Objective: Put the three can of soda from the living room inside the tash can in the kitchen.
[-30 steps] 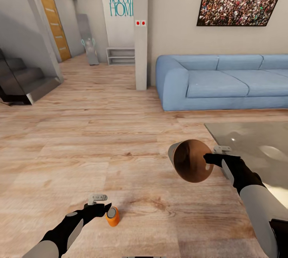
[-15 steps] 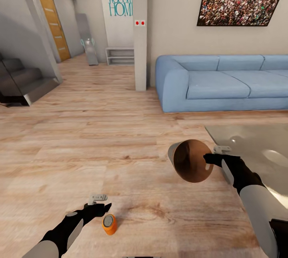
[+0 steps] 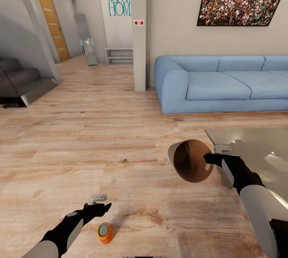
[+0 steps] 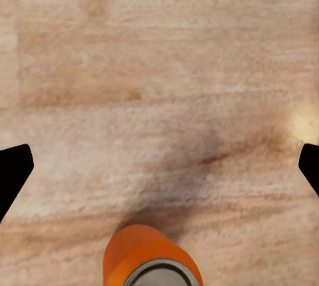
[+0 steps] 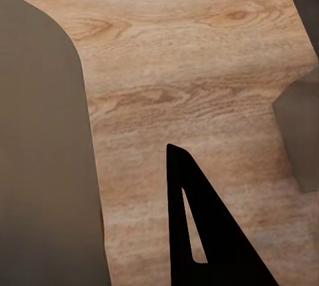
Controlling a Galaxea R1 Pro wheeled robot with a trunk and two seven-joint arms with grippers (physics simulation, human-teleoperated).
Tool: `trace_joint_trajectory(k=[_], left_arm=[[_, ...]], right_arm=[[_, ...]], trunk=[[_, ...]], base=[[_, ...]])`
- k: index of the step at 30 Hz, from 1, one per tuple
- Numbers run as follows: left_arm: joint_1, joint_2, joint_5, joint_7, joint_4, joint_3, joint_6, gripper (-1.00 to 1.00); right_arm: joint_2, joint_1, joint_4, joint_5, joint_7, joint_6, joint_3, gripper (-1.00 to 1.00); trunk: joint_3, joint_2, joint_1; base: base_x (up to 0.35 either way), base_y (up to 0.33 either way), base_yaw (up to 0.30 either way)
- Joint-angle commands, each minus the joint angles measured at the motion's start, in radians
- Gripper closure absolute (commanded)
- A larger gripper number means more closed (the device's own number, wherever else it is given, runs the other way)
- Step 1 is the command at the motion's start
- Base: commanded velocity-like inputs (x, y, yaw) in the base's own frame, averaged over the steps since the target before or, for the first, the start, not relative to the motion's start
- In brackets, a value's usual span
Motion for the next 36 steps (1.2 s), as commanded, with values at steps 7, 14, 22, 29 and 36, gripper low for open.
trace_joint_trajectory(k=[7, 14, 22, 29, 36], left_arm=[[0.000, -0.001, -0.001, 0.001, 0.001, 0.000, 0.000, -1.00], [0.000, -0.001, -0.001, 0.001, 0.001, 0.000, 0.001, -1.00], [0.000, -0.001, -0.001, 0.001, 0.002, 0.000, 0.000, -1.00], [0.000, -0.001, -0.001, 0.001, 0.002, 0.000, 0.000, -1.00], [0.000, -0.001, -0.001, 0.001, 0.001, 0.000, 0.000, -1.00]], right_arm=[[0.000, -0.001, -0.001, -0.008, 0.000, 0.001, -0.001, 1.00], [0.000, -0.001, -0.002, -0.008, 0.000, 0.001, -0.001, 1.00], [0.004, -0.001, -0.002, -0.008, 0.000, 0.001, -0.001, 1.00], [0.007, -0.001, -0.002, -0.007, 0.000, 0.000, 0.001, 1.00], [0.007, -0.001, -0.002, -0.008, 0.000, 0.000, 0.011, 1.00]], trunk=[[-0.023, -0.001, 0.003], [-0.050, -0.003, 0.006], [-0.081, -0.005, 0.009], [-0.108, -0.007, 0.012], [-0.135, -0.008, 0.016]], base=[[0.003, -0.001, 0.000], [0.000, 0.000, 0.000], [0.000, 0.000, 0.000], [0.000, 0.000, 0.000], [0.000, 0.000, 0.000]])
